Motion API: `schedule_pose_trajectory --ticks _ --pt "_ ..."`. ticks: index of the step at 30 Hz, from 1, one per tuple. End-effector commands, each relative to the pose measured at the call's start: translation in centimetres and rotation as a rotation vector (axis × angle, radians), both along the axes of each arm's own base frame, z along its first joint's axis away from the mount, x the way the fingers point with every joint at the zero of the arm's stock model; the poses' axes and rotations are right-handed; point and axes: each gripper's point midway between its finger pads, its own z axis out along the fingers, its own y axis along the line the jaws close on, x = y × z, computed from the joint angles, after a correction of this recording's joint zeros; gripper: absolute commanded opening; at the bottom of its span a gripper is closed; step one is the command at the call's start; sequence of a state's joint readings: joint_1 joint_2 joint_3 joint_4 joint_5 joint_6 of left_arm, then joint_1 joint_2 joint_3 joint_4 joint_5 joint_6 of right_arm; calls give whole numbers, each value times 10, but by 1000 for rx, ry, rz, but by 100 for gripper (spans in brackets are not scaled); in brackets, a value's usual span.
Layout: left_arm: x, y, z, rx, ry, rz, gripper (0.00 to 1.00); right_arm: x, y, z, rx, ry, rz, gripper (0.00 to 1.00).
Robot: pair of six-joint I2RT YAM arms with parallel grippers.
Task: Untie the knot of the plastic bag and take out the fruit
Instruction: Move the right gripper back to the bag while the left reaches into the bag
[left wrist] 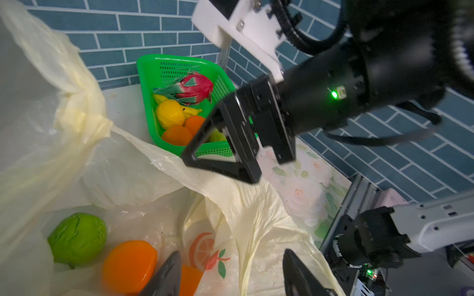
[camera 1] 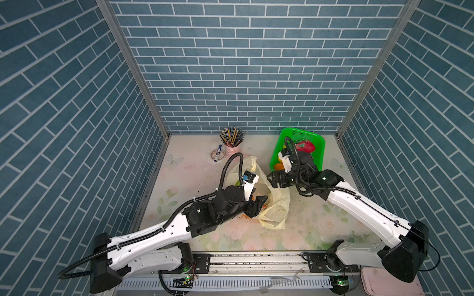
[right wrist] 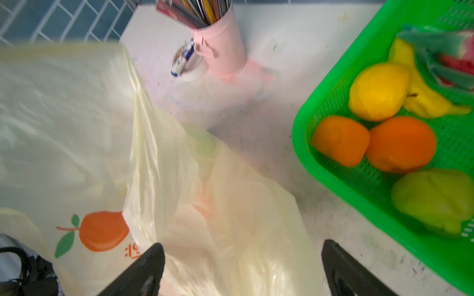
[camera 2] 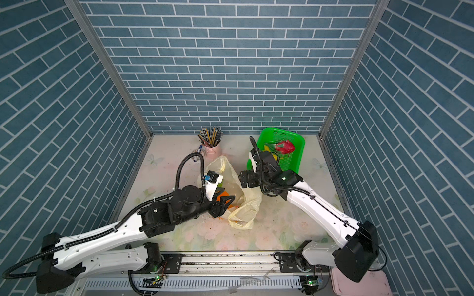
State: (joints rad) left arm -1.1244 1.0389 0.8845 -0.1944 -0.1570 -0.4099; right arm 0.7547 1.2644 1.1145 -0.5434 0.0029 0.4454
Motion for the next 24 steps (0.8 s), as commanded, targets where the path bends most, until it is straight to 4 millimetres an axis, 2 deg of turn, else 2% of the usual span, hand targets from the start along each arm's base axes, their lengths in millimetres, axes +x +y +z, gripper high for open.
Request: schedule_pose_trajectory --ticks 1,8,14,18,20,24 --pt "15 10 -13 70 1 109 59 -17 -5 -11 -11 30 -59 96" --pt "26 20 -69 184 70 205 57 -53 -7 -65 -158 114 -63 95" --pt "13 36 -122 232 174 221 57 -86 -12 -103 -305 198 -22 93" --pt "-3 47 -157 248 253 208 57 -101 -9 -120 -308 234 -7 91" --pt "-10 50 -168 245 275 196 57 -107 -8 -124 -304 246 -4 90" --pt "-20 51 -174 216 278 151 57 -118 -10 -133 -317 257 4 90"
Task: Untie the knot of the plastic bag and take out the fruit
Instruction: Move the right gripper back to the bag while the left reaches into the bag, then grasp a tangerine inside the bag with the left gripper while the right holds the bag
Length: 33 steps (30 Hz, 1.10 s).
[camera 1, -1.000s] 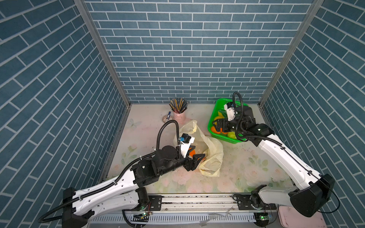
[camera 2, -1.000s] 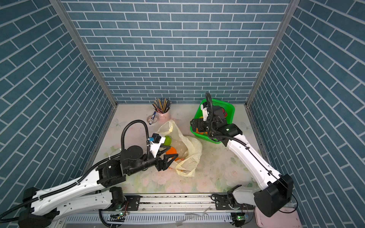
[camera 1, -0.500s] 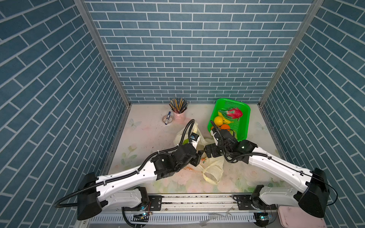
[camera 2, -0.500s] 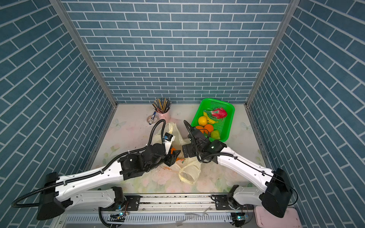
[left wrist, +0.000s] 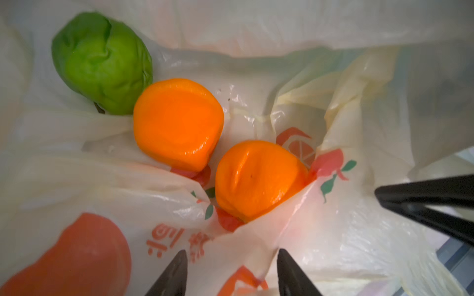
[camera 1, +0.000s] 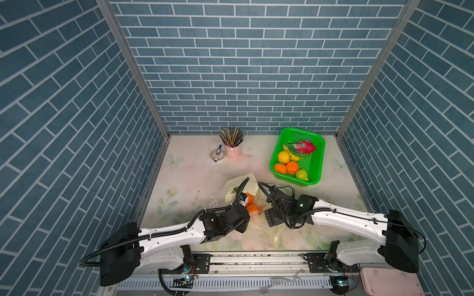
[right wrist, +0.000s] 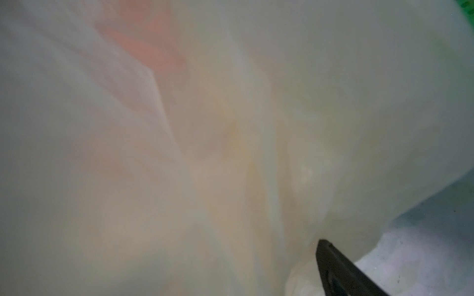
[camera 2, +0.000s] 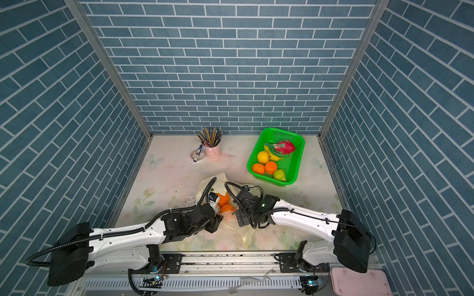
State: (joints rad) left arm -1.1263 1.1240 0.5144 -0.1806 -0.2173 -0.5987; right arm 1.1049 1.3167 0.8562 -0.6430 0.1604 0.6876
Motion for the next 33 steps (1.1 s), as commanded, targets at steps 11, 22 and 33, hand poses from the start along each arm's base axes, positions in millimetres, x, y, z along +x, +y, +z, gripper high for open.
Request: schedule_pose_trajectory --ticks 11,22,33 --pt "30 -12 62 -203 -109 121 68 -19 -8 -22 -68 31 -27 86" --pt "47 -26 42 -223 99 253 66 -22 0 -20 27 3 -91 81" --pt "49 -30 -1 -87 192 304 77 -26 0 -23 2 -10 -66 81"
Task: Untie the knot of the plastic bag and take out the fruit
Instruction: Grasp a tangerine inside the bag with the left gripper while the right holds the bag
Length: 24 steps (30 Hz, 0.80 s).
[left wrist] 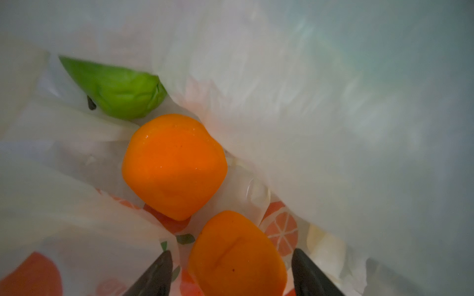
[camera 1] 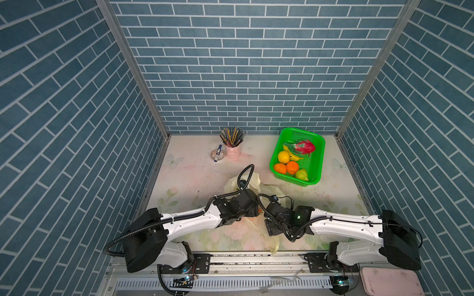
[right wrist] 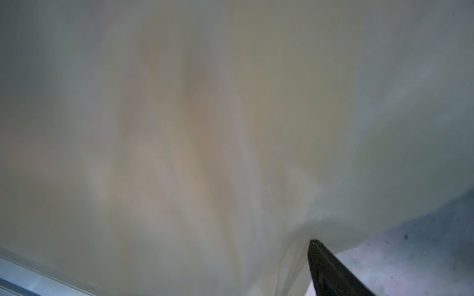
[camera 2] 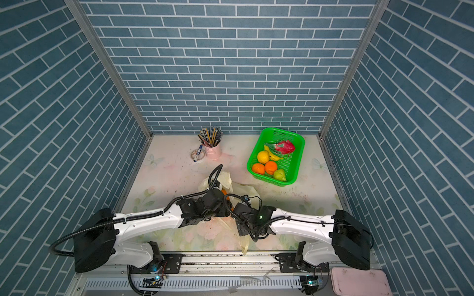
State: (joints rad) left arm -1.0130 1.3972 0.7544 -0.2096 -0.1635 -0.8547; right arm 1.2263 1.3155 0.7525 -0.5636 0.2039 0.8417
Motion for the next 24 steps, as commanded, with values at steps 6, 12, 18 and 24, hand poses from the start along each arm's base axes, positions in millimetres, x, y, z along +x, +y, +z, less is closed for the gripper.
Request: schedule_pose_trajectory --ticks 6,12,18,24 --pt "1 -3 -21 39 40 12 84 2 -3 1 -6 -24 -18 81" --pt "1 -8 -34 70 69 -3 80 2 -4 -2 -14 -24 -6 81" --pt "2 -7 -30 76 59 0 69 1 -5 -3 -21 -24 -2 81" --pt "4 -12 -7 29 21 -13 64 3 -7 0 -5 -35 -26 81"
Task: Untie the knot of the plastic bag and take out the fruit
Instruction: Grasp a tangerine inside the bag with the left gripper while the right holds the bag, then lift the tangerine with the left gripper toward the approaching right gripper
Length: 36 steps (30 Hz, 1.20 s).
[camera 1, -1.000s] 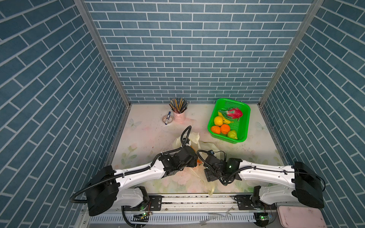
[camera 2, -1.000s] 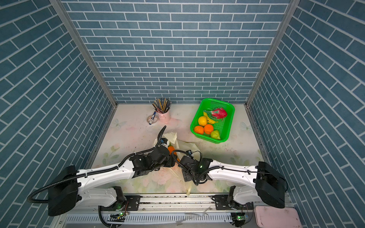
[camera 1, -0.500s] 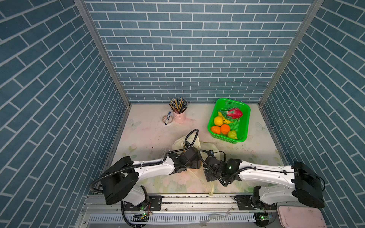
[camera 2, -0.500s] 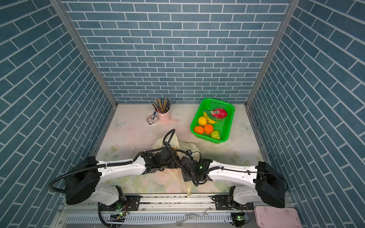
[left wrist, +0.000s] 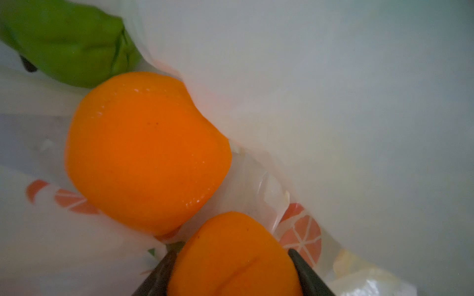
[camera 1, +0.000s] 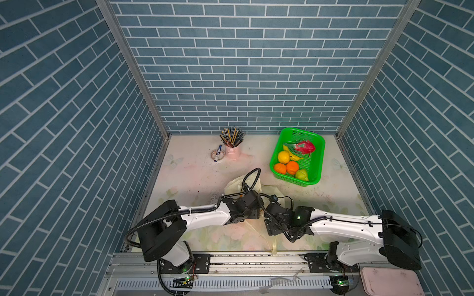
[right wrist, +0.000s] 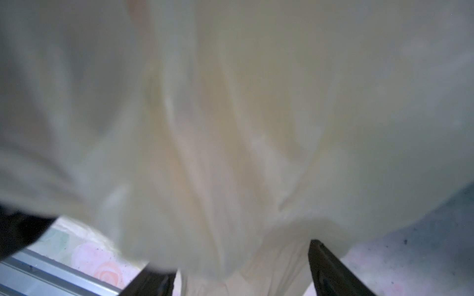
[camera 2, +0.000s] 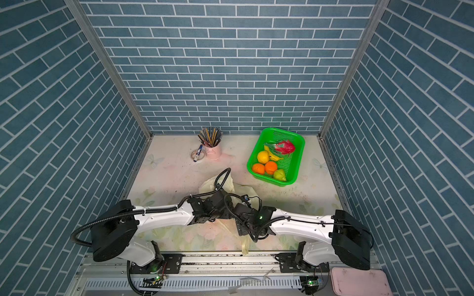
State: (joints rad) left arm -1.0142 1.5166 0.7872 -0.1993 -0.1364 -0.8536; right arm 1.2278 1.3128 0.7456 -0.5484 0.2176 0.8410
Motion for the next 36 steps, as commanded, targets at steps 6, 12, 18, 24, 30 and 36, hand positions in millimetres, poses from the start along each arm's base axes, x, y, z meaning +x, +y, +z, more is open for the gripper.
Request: schedule_pose_trajectory --ticks 6,12,18,24,30,36 --pt "7 -4 42 -60 -79 -2 63 0 -7 -2 5 -13 -33 80" --pt "11 -1 64 -109 -136 13 63 -4 -8 -10 18 11 -44 55" --pt "17 10 72 -120 -164 40 63 -14 -9 -26 52 55 -30 24" --pt "22 14 87 -167 -215 36 68 -19 -16 -38 59 90 -56 14" --pt "25 16 113 -259 -293 2 69 -21 -17 -44 67 124 -75 15" --pt "16 4 132 -351 -374 -127 66 -12 0 -19 115 90 -62 43"
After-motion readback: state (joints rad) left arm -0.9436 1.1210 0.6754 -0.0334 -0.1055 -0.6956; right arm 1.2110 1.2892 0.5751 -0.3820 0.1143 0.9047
